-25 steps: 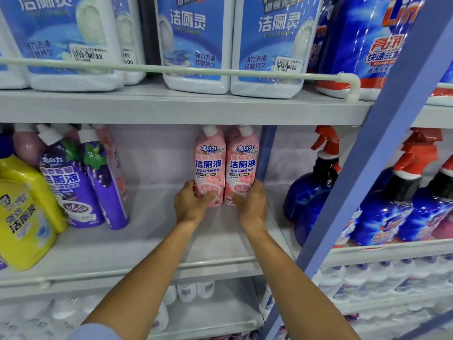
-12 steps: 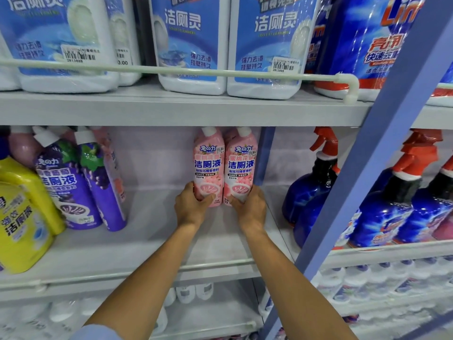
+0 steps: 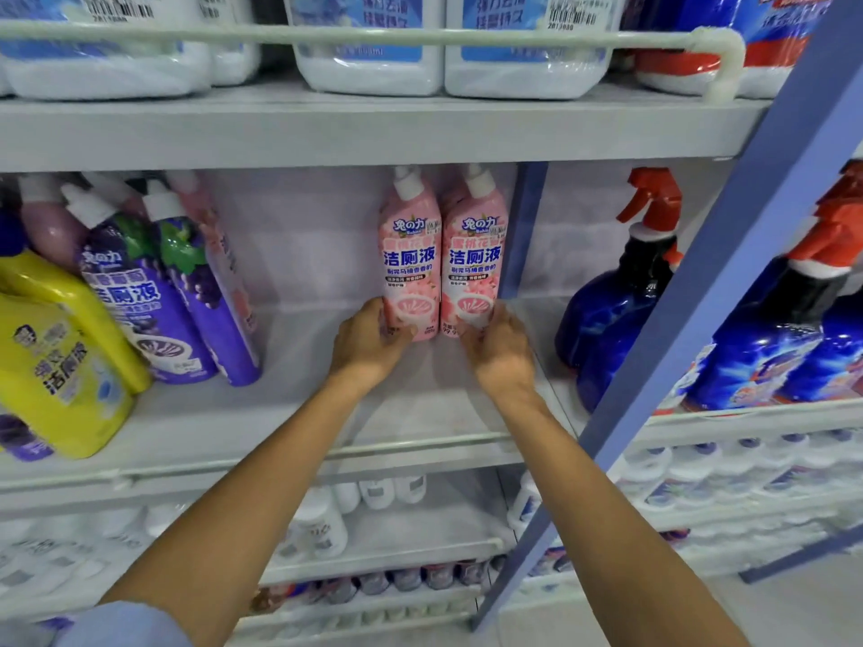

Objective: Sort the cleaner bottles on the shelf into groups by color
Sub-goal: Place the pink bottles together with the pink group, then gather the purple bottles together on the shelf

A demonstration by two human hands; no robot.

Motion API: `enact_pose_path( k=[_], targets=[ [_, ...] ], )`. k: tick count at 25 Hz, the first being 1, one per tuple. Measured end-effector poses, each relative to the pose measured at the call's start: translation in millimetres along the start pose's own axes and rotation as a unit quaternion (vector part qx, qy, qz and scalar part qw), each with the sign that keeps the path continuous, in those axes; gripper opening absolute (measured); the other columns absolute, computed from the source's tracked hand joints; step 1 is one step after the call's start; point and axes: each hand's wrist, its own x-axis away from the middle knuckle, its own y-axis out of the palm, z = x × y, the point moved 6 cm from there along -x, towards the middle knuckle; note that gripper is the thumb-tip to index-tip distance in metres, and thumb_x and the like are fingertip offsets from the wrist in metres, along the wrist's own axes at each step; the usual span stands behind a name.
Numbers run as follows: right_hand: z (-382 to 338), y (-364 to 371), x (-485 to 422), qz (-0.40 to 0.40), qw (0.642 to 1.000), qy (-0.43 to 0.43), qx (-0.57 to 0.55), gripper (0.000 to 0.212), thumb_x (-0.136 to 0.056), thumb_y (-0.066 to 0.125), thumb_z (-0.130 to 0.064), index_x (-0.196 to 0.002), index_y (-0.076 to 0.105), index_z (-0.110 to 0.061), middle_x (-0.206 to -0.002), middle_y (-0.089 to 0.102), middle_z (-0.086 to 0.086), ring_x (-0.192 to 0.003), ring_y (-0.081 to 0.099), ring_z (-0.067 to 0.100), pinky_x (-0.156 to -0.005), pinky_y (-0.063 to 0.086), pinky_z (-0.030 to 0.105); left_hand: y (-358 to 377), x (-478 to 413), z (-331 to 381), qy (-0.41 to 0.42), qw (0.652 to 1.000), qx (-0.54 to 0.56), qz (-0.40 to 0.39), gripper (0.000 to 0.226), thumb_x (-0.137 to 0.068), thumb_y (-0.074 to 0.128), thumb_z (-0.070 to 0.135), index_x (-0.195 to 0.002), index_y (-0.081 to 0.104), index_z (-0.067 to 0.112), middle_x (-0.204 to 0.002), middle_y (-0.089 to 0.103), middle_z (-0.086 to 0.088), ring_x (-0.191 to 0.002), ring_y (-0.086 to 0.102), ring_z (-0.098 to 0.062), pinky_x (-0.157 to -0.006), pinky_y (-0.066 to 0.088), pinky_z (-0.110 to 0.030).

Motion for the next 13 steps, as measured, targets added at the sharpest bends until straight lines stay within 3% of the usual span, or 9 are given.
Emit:
enact_pose_path(
  k=[3,6,9,13],
  targets=[
    [-21,-6,38,-0.041,0.995,-0.067,0.054,0.054,-0.095,0.06,-0.04,-0.135,0.046,-0.007,-0.128,0.056,0.018,-0.113,0.058,0.039,-0.086,0.051,0.042,-23,32,9,0.066,0.991,-0.105,-0.054,0.055,-0.088,0.065,0.056,-0.133,0.053,0.027,-0.13,0.065,-0.002,-0.119,0.06,-0.028,-0.093,0.051,-0.038],
    [-56,-16,91,-0.078,0.977,-0.16,0.115,0.062,-0.096,0.057,-0.047,-0.146,0.038,-0.014,-0.141,0.049,0.014,-0.123,0.052,0.039,-0.091,0.052,0.048,-58,83,16,0.142,0.966,-0.204,-0.071,0.059,-0.091,0.054,0.061,-0.139,0.047,0.027,-0.132,0.063,-0.007,-0.121,0.06,-0.031,-0.092,0.053,-0.043],
    [-85,-28,159,-0.075,0.961,-0.214,0.159,0.068,-0.099,0.049,-0.054,-0.152,0.033,-0.014,-0.149,0.044,0.009,-0.131,0.048,0.033,-0.097,0.048,0.046,-109,146,3,0.157,0.953,-0.256,-0.051,0.063,-0.096,0.051,0.057,-0.147,0.043,0.02,-0.144,0.053,-0.005,-0.132,0.05,-0.028,-0.099,0.046,-0.041],
    [-124,-29,258,-0.084,0.953,-0.248,0.151,0.073,-0.1,0.041,-0.06,-0.158,0.028,-0.017,-0.16,0.034,0.005,-0.146,0.034,0.026,-0.112,0.039,0.042,-190,231,-54,0.161,0.94,-0.301,0.002,0.07,-0.093,0.038,0.064,-0.138,0.056,0.013,-0.132,0.063,-0.012,-0.121,0.059,-0.033,-0.095,0.051,-0.042]
  ],
)
